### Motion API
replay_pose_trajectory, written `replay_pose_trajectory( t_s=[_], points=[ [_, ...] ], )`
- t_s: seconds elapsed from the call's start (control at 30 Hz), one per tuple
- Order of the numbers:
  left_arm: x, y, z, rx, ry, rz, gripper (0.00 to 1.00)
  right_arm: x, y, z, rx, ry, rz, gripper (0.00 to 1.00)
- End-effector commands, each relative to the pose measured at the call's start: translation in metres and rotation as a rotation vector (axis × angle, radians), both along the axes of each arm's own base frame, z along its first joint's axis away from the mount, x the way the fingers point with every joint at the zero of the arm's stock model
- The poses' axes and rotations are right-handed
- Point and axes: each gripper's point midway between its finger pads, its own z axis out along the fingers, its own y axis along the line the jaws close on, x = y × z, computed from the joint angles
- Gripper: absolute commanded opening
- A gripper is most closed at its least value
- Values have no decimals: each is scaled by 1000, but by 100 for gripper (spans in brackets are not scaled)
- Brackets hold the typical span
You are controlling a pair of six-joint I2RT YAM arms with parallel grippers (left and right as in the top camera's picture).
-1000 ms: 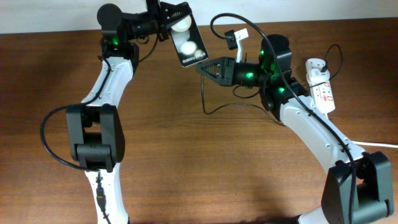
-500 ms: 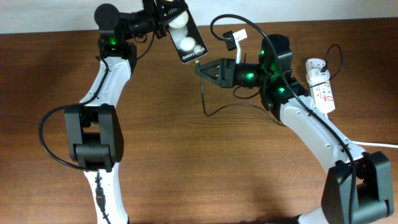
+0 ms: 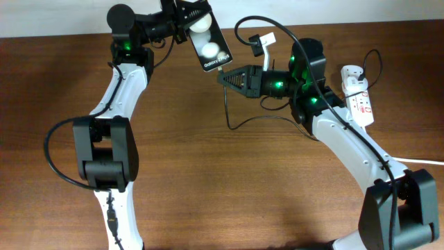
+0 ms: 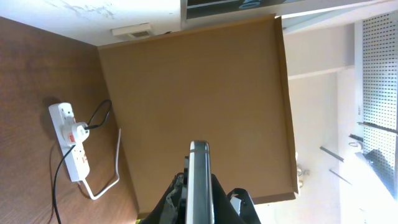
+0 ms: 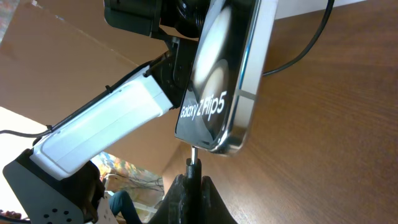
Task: Plug charger to phone and switch on socket
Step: 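Push the USB-C plug up into the phone's bottom port with right gripper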
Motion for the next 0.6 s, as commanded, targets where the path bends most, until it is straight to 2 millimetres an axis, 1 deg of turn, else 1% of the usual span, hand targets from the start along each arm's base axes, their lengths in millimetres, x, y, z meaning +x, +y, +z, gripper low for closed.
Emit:
replay_pose_trajectory(
  t_s=[0.0, 0.53, 0.57],
  points=[
    [-3, 0, 14, -10, -14, 2, 0, 0, -2, 9, 7, -27, 3, 4],
    [-11, -2, 10, 13, -24, -46, 0, 4, -3, 7, 6, 13, -26, 4],
    [-12, -5, 10, 12, -24, -49, 0, 4, -3, 7, 6, 13, -26, 4]
  ],
)
